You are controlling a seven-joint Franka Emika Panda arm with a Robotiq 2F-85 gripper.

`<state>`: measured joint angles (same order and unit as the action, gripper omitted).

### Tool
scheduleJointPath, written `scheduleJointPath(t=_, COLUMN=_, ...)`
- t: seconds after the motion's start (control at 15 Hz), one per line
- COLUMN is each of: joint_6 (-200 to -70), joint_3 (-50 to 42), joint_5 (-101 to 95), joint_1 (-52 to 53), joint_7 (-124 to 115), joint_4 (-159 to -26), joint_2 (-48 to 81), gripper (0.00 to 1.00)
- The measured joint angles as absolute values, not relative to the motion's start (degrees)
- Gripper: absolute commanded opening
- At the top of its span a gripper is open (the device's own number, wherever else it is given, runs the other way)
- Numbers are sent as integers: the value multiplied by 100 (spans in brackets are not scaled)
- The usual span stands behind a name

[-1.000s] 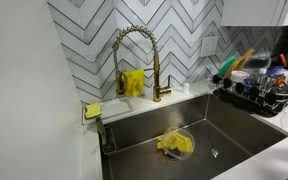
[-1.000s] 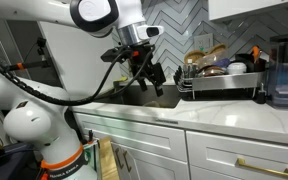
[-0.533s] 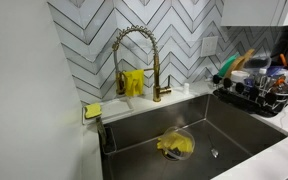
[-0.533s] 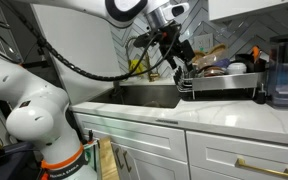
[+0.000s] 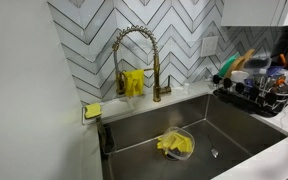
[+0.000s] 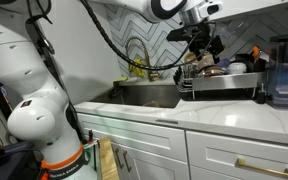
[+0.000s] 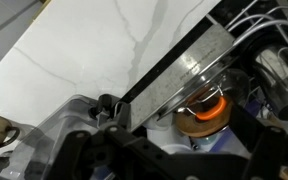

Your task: Put the blue lid on the lunch box and then lift the lunch box and put it on the cupboard

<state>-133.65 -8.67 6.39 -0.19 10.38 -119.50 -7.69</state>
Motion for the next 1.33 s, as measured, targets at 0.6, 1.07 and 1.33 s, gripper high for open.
scheduleJointPath(t=0.6, joint_6=-13292, joint_3=-862, joint_5=1822, joint_1=-94, joint_7=1032, joint_4=-11569, joint_2=-467, gripper=100)
scheduleJointPath(t=1.07, joint_6=-13083, joint_3=-794, joint_5=2919, joint_1=-225, joint_7=1033, joint_4=-10784, joint_2=400, gripper=94)
scheduleJointPath(t=1.33, joint_6=-12996, joint_3=-613, joint_5=3400, joint_1=-352, joint_7=1103, joint_4=-10344, joint_2=814, gripper=70)
